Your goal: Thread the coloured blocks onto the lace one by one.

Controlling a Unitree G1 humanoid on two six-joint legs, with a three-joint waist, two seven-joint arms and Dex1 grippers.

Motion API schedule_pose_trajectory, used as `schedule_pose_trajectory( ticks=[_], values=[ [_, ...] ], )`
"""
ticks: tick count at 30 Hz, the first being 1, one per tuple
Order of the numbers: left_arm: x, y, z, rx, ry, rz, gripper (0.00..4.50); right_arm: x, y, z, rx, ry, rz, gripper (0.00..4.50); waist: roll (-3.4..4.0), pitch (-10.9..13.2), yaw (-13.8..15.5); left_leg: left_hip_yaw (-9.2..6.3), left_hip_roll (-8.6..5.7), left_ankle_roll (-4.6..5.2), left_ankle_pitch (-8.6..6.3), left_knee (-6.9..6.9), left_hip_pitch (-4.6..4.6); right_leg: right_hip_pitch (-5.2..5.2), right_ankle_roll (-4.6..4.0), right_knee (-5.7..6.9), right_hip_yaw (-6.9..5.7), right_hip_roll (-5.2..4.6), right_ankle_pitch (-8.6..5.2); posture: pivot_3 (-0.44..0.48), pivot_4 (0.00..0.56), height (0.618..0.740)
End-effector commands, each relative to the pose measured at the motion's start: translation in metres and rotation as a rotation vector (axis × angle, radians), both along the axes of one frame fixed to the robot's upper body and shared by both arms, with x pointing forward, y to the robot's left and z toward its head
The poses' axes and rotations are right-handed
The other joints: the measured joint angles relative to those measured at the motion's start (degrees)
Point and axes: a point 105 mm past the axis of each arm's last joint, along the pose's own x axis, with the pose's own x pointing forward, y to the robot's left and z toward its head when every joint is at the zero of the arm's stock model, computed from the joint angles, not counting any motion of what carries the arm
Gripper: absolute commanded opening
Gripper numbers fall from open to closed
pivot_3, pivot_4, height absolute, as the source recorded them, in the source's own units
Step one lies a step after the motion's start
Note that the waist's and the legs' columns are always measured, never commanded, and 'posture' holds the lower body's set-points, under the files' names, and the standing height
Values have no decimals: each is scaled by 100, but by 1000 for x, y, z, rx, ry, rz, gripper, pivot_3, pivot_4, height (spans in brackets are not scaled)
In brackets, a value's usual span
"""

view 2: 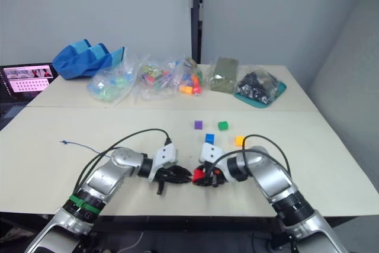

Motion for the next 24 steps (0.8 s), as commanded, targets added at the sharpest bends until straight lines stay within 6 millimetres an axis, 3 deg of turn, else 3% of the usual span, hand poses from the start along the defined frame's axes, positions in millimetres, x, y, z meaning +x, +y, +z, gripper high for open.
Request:
schedule_pose_trajectory(
  ticks=[1,5,6,7,12,21,22,24],
  values=[
    [3,2,17,-20,-66,-22,2746,-6,4,20,81,8,22,2900,0,0,2,0,0,0,0,0,0,-1,0,0,0,0,0,0,150,717],
    [5,6,19,-25,-84,-25,4031,-3,-16,34,106,1,-48,4243,0,0,24,0,0,0,0,1,-1,0,0,0,0,0,0,0,150,717],
    [4,4,20,-38,-86,-33,4381,-2,-20,41,118,-4,-64,4500,0,0,34,0,-1,0,0,2,-2,2,0,-2,0,-1,0,0,150,717],
    [4,3,21,-46,-88,-38,4448,-2,-22,46,127,-7,-73,4500,0,0,35,0,-1,0,0,2,-3,1,0,-3,0,-2,0,0,150,717],
    [1,-16,21,-92,-94,-96,4448,-8,-43,58,88,-17,-104,4500,1,1,27,0,-1,0,0,1,-3,-1,0,-3,0,-2,0,0,150,717],
    [4,-35,2,-87,-105,-141,4448,-13,-55,46,36,-42,-177,4500,0,1,-24,-1,-1,2,-1,0,-2,-1,0,-5,1,-1,0,0,150,717],
    [5,-35,1,-82,-100,-146,3887,-13,-55,42,25,-56,-181,4500,0,1,-19,-1,-1,2,-1,0,-2,-1,0,-5,1,-1,0,0,150,717],
    [3,-34,-1,-68,-93,-169,3244,-13,-54,35,4,-81,-180,4500,0,1,-8,0,-1,2,-1,1,-2,-1,0,-5,1,-1,0,0,150,717]
  ],
)
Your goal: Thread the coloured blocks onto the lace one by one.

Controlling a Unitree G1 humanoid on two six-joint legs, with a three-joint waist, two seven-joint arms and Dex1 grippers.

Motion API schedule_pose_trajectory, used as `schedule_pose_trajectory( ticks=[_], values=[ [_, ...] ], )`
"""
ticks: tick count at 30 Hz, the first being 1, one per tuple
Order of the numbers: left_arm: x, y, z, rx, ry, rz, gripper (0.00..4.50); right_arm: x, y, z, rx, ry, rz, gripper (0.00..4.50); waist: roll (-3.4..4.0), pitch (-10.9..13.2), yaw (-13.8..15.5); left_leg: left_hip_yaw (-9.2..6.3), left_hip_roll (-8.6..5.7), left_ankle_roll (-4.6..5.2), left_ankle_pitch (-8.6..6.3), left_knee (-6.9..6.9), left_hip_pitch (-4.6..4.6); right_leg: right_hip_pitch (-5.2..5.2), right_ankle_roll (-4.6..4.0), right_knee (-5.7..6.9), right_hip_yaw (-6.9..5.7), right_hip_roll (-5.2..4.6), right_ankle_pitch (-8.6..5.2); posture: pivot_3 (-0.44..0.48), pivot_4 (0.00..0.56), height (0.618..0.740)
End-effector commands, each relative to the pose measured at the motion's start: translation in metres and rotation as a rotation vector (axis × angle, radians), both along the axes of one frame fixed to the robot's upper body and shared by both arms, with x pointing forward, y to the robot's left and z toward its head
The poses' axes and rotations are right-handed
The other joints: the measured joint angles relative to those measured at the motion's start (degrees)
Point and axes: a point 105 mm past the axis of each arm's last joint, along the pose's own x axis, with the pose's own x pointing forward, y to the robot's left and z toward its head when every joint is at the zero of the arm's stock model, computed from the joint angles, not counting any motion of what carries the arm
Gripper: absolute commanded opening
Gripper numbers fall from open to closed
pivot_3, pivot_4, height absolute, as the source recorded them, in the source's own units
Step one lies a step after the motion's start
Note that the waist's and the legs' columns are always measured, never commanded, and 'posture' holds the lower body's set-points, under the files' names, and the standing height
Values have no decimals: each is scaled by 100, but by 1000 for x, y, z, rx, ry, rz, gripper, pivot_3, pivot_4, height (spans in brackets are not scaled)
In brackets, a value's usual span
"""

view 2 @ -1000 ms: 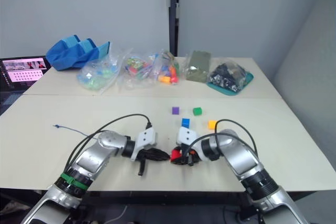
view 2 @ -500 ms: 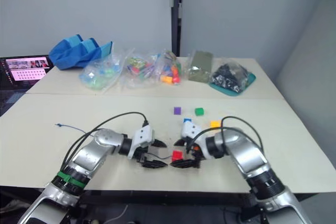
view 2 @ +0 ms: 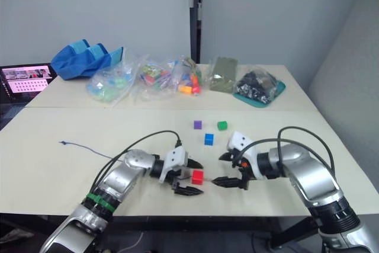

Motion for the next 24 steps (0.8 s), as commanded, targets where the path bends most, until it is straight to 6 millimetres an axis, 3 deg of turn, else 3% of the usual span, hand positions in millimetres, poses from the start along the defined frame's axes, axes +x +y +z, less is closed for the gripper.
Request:
schedule_pose_trajectory(
  ticks=[1,6,11,12,20,24],
  values=[
    [-1,-2,8,5,-44,-54,2912,0,4,-1,-40,-92,21,4500,0,0,9,0,0,0,0,0,0,0,0,0,0,0,0,0,150,717],
    [2,1,9,10,-44,-51,1231,0,11,-16,-70,-130,52,4500,0,0,14,0,0,0,0,1,0,0,0,-1,0,0,0,0,150,717],
    [2,2,9,15,-44,-49,1204,6,17,-25,-83,-168,68,4500,0,0,15,0,0,-1,0,0,0,0,0,-1,0,0,0,0,150,717],
    [2,2,8,17,-44,-47,1204,6,19,-26,-75,-163,75,3996,0,0,16,0,0,-1,0,0,0,1,0,-1,0,0,0,0,150,717],
    [3,7,10,21,-67,-26,1204,3,17,-39,-78,-114,77,1283,0,0,13,0,0,-1,0,0,0,2,0,-1,0,0,0,0,150,717],
    [3,22,11,45,-92,-2,1204,7,16,-39,-72,-115,72,0,0,0,-11,0,0,-1,1,-1,3,3,0,0,0,0,0,0,150,717]
  ],
)
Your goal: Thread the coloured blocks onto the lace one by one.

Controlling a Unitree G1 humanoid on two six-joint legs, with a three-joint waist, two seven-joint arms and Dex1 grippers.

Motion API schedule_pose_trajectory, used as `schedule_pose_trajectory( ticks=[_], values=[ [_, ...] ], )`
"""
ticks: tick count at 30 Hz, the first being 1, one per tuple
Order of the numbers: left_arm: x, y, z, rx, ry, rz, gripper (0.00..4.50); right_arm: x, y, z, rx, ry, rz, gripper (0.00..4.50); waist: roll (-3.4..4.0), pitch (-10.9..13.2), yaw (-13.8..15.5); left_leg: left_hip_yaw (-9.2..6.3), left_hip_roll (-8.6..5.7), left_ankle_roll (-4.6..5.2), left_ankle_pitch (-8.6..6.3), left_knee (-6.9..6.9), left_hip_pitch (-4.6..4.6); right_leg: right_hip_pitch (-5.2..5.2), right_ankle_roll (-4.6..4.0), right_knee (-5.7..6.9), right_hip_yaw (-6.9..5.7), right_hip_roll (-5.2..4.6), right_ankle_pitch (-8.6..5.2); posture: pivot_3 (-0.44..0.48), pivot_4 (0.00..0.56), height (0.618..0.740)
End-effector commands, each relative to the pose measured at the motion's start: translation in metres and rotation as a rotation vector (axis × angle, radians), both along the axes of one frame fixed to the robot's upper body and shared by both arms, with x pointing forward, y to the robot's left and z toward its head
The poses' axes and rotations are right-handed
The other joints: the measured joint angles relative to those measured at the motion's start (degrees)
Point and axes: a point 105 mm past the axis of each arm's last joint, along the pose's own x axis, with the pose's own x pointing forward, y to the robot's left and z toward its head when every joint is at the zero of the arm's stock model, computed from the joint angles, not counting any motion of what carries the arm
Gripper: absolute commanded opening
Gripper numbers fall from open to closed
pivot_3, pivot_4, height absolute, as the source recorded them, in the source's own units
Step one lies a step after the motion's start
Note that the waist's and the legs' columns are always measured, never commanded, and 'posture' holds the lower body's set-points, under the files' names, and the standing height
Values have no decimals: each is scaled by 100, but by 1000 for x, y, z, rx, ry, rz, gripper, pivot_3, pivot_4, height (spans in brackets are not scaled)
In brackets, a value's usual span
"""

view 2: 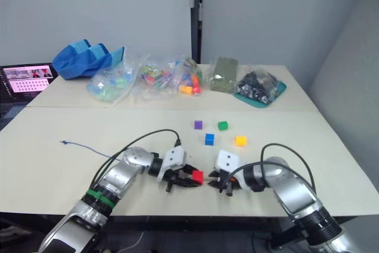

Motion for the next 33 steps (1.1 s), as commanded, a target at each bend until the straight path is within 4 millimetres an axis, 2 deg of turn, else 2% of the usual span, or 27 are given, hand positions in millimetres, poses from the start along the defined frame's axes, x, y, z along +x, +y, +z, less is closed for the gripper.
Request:
schedule_pose_trajectory(
  ticks=[1,2,5,9,10,12,15,18,19,24,28,30,33],
  values=[
    [1,16,8,4,-40,34,1204,6,-5,2,-26,-34,-11,0,0,0,-6,0,0,0,0,0,1,1,0,0,0,0,0,0,150,717],
    [1,21,9,5,-37,47,1204,8,-6,1,-46,-43,-7,0,1,0,-9,0,0,0,0,0,1,1,0,0,0,0,0,0,150,717],
    [-4,51,8,19,-19,119,1204,11,8,6,-20,-52,33,0,1,0,-55,0,1,-1,0,1,3,1,0,2,0,0,0,0,150,717],
    [-5,90,6,72,-23,220,1204,15,14,6,-25,-59,59,0,1,0,-101,0,3,-1,1,-4,7,1,-2,7,0,2,-1,0,150,717],
    [-4,105,7,89,-26,260,1204,16,16,6,-24,-60,66,0,1,-1,-116,0,3,-1,1,-3,7,1,-2,7,0,2,-1,0,150,717],
    [-5,153,8,165,-38,374,1204,17,20,5,-24,-57,93,0,0,-1,-165,0,3,-1,1,-5,10,0,-2,9,0,2,-1,0,150,717],
    [-7,214,11,266,-54,517,1204,18,26,5,-23,-57,124,0,0,-1,-250,0,8,0,0,-19,26,-1,-14,23,0,8,-10,0,150,717],
    [-12,270,13,346,-63,662,1204,21,31,6,-19,-62,141,0,0,-1,-276,2,8,0,0,-25,35,0,-17,27,0,8,-16,0,150,717],
    [-13,283,14,357,-63,703,1204,22,32,6,-19,-64,145,0,1,-1,-275,2,8,0,0,-25,35,-1,-16,28,1,8,-17,0,150,717],
    [-12,322,20,395,-129,843,1204,25,34,8,-16,-73,150,0,2,-2,-211,5,8,-2,-1,-27,36,-3,-16,33,-1,6,-21,0,150,717],
    [-12,332,17,384,-102,881,1204,26,32,8,-14,-77,141,0,3,-2,-204,6,8,-4,-1,-31,36,-9,-17,42,-1,6,-21,0,150,717],
    [-9,330,20,354,-97,881,2236,25,30,9,-13,-77,134,0,3,-2,-200,7,8,-6,0,-33,36,-9,-18,43,-1,7,-21,0,150,717],
    [-1,323,30,296,-114,871,3179,24,29,10,-8,-76,125,0,1,-3,-153,9,9,-16,5,-48,36,-14,-18,43,-1,7,-21,0,150,717]
  ],
)
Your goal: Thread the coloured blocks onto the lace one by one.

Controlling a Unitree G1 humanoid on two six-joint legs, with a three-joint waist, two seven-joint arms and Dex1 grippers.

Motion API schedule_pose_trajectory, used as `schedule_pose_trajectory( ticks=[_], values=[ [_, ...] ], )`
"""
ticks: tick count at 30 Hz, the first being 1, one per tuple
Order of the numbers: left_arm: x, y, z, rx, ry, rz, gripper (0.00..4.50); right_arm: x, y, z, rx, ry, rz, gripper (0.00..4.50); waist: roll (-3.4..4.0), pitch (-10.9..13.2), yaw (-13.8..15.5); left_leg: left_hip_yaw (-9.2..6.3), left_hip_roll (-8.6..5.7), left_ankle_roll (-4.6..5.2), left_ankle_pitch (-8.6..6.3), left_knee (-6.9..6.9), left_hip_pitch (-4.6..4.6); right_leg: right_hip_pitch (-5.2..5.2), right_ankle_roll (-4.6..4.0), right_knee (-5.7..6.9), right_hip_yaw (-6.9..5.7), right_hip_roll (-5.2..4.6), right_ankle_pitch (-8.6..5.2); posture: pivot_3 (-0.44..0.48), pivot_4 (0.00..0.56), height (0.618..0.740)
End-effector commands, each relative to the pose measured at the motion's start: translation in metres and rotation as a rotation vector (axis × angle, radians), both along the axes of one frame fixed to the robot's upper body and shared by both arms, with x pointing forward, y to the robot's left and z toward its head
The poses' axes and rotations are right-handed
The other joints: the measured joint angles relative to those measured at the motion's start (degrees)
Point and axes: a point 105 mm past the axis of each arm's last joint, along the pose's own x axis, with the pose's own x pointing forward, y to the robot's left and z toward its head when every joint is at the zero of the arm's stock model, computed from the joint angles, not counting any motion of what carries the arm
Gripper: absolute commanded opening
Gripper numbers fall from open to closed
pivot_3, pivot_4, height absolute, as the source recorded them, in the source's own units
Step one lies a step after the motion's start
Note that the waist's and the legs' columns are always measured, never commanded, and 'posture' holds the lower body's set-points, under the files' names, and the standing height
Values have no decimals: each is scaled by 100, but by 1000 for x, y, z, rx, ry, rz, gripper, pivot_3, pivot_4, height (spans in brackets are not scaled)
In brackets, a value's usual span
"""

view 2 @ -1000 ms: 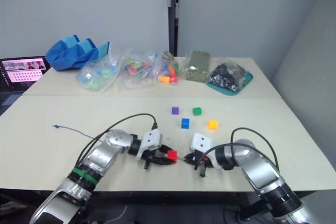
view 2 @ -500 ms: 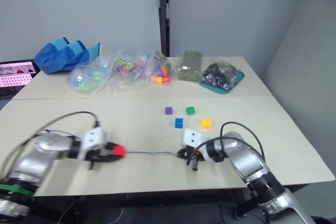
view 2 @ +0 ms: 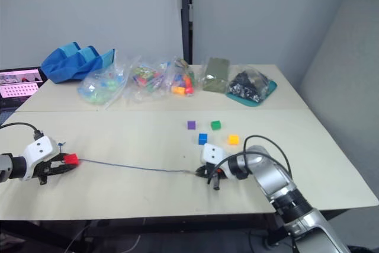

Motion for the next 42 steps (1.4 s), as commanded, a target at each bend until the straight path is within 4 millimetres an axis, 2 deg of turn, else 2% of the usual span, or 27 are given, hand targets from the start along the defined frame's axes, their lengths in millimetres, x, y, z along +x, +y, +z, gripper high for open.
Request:
schedule_pose_trajectory(
  ticks=[1,4,8,14,17,18,21,23,25,32,42],
  values=[
    [4,-5,8,-39,-16,-21,3527,-1,-1,7,14,-23,-5,0,0,0,33,0,0,-2,1,-3,0,-1,0,-1,0,0,0,0,150,717],
    [12,-20,22,-100,-62,-75,4470,-2,-2,9,24,-20,-9,0,-1,1,84,0,0,-8,4,-11,0,-3,-1,-1,-1,0,0,0,150,717],
    [23,-57,44,-214,-126,-198,4470,-5,-3,13,38,-16,-3,0,-2,1,131,-1,0,-19,10,-12,-4,-4,-1,-1,-3,-1,0,0,150,717],
    [29,-117,75,-388,-171,-360,4470,-6,-3,15,41,-15,-6,0,-3,2,175,-2,0,-29,13,-12,-7,-4,-1,-2,-3,-1,1,0,150,717],
    [27,-152,82,-443,-148,-466,4470,-7,-3,15,40,-15,-6,0,-4,2,184,-3,0,-29,13,-9,-7,-2,0,-2,-3,-2,1,0,150,717],
    [26,-158,81,-450,-137,-484,4470,-7,-3,15,38,-15,-6,0,-4,2,187,-3,0,-29,13,-8,-8,-2,0,-4,-4,-1,1,0,150,717],
    [21,-196,63,-461,-62,-595,4470,-8,-3,15,39,-5,-6,0,-4,2,188,-4,0,-29,13,-8,-7,-1,0,-4,-4,-1,1,0,150,717],
    [17,-225,41,-434,13,-683,4470,-8,-3,15,37,-4,-6,0,-4,2,195,-4,-1,-29,13,-3,-8,1,0,-4,-4,-2,2,0,150,717],
    [17,-241,27,-417,33,-718,4470,-8,-3,15,34,-4,-5,0,-5,2,207,-4,-1,-28,13,10,-9,6,1,-6,-3,-2,2,0,150,717],
    [3,-279,5,-437,67,-843,4470,-10,-3,13,27,0,-3,0,-6,3,171,-9,-1,-14,5,35,-23,3,1,-5,-3,0,2,0,150,717],
    [5,-300,-19,-467,82,-848,4470,-13,-3,12,31,8,-9,0,-6,3,199,-9,-2,-14,4,42,-25,6,3,-6,-3,-1,2,0,150,717]
  ],
)
